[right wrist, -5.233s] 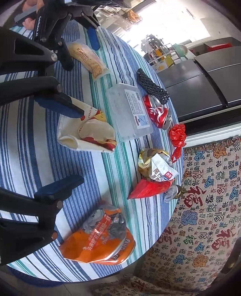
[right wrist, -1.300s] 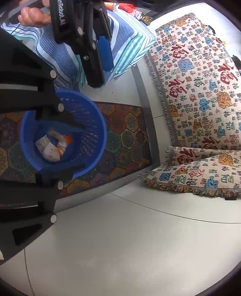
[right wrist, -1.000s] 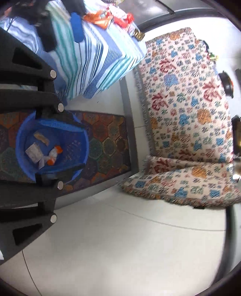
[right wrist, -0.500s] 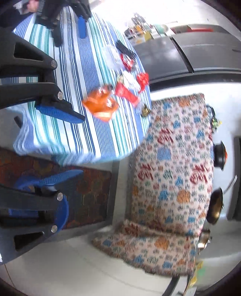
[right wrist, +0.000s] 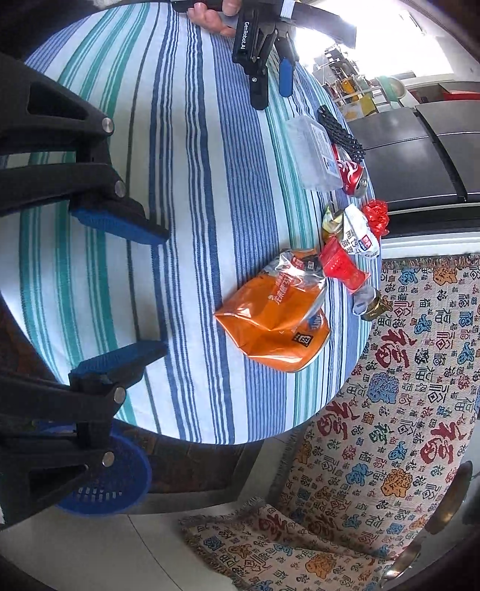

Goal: Collect trash
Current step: 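Return both tools to the table, then grasp the clear plastic box with the left tool while the right tool grasps the orange chip bag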

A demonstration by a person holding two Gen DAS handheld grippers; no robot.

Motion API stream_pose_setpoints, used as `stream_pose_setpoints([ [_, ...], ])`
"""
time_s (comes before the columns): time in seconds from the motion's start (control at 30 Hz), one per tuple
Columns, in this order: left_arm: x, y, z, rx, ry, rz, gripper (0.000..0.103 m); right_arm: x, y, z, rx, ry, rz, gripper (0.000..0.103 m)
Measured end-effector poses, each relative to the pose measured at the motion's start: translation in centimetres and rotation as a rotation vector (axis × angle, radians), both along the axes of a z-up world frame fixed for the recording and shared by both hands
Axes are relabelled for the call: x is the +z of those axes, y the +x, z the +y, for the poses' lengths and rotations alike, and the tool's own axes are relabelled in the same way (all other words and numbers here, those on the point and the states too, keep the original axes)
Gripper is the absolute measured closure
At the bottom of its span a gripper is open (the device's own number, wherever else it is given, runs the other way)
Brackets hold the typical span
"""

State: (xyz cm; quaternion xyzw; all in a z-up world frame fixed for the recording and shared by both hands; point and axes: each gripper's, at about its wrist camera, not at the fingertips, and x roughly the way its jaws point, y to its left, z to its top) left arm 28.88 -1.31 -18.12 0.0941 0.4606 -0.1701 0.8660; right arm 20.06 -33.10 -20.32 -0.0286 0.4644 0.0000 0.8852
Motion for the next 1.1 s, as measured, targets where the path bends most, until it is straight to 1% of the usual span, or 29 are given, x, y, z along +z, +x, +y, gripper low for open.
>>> stream_pose_setpoints([
  [0.07,-0.1,0.8,0.2,-0.013,-0.005,-0.012,0.002,0.0,0.6,-0.2,-0.008,0.009,-0.002,0.048],
  [0.13,-0.1,1.6,0.3,-0.016,-0.012,-0.012,0.002,-0.1,1.2,-0.3,-0.012,0.013,-0.003,0.046],
  [0.17,-0.2,1.9,0.3,-0.021,-0.013,-0.010,0.001,-0.2,1.5,-0.3,-0.011,0.012,-0.005,0.043],
  [0.27,-0.3,2.9,0.0,-0.068,-0.008,-0.007,0.000,-0.4,2.1,0.0,-0.007,0.006,-0.012,0.038],
  [0.37,-0.3,4.0,-0.7,-0.120,-0.006,-0.010,0.000,-0.4,2.3,0.0,-0.005,0.009,-0.015,0.035],
  [0.47,-0.2,5.2,-1.6,-0.154,-0.002,-0.014,0.000,-0.4,2.4,0.0,-0.006,0.010,-0.014,0.034],
  [0.63,0.0,6.2,-2.5,-0.169,0.001,-0.046,0.001,-0.4,3.1,-0.6,-0.037,0.013,-0.021,0.036],
  [0.7,0.3,5.9,-2.9,-0.187,0.008,-0.082,0.006,-0.3,3.5,-1.4,-0.069,0.025,-0.026,0.036],
  [0.77,0.3,5.6,-3.4,-0.221,0.004,-0.081,0.024,-0.1,4.0,-2.1,-0.091,0.057,-0.038,0.036],
  [0.8,0.4,5.4,-3.7,-0.237,-0.002,-0.077,0.028,0.0,4.2,-2.3,-0.095,0.068,-0.044,0.036],
  [0.83,0.4,5.2,-3.9,-0.234,0.008,-0.088,0.029,0.2,4.5,-2.3,-0.096,0.073,-0.054,0.037],
  [0.87,0.5,5.0,-4.0,-0.230,0.018,-0.097,0.030,0.3,4.7,-2.2,-0.093,0.075,-0.060,0.046],
  [0.9,0.5,4.8,-4.0,-0.221,0.018,-0.099,0.030,0.3,5.0,-2.1,-0.084,0.078,-0.058,0.052],
  [0.93,0.5,4.6,-3.9,-0.204,0.008,-0.091,0.034,0.4,5.3,-1.9,-0.075,0.082,-0.059,0.059],
  [0.97,0.5,4.4,-3.7,-0.176,-0.005,-0.079,0.035,0.4,5.3,-1.6,-0.063,0.089,-0.062,0.067],
  [1.0,0.5,4.1,-3.4,-0.140,-0.013,-0.070,0.035,0.5,5.5,-1.1,-0.045,0.093,-0.063,0.071],
  [1.1,0.6,2.8,-2.8,-0.034,-0.006,-0.051,0.035,0.6,5.3,0.8,0.031,0.091,-0.074,0.071],
])
